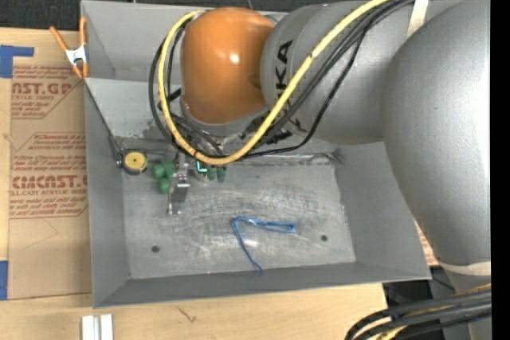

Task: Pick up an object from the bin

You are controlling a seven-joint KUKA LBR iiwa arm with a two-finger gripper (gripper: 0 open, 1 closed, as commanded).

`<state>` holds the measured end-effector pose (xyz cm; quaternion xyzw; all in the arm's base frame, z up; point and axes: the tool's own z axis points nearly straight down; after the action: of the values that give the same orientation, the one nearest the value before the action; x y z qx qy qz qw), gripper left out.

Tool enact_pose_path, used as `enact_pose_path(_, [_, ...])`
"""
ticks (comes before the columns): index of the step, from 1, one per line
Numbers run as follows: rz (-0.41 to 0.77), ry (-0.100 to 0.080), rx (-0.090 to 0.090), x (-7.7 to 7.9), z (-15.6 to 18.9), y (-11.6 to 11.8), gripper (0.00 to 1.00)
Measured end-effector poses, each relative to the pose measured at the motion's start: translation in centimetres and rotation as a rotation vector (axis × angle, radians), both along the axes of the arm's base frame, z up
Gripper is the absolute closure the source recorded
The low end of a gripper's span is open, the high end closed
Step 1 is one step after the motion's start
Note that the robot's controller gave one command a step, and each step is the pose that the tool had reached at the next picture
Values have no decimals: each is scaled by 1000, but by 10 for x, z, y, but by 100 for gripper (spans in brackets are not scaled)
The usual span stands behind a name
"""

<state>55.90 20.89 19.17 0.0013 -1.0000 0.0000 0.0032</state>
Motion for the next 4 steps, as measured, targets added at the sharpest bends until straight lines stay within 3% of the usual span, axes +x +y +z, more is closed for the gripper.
enact_pose_path(1, [303,-33,9,15,-96,-45,0])
enact_pose_path(2, [447,-7,7,-46,-118,13,0])
enact_pose_path(3, [652,-11,2,-72,-114,-58,0])
enact_pose_path(4, [706,-7,0,-62,-101,-130,0])
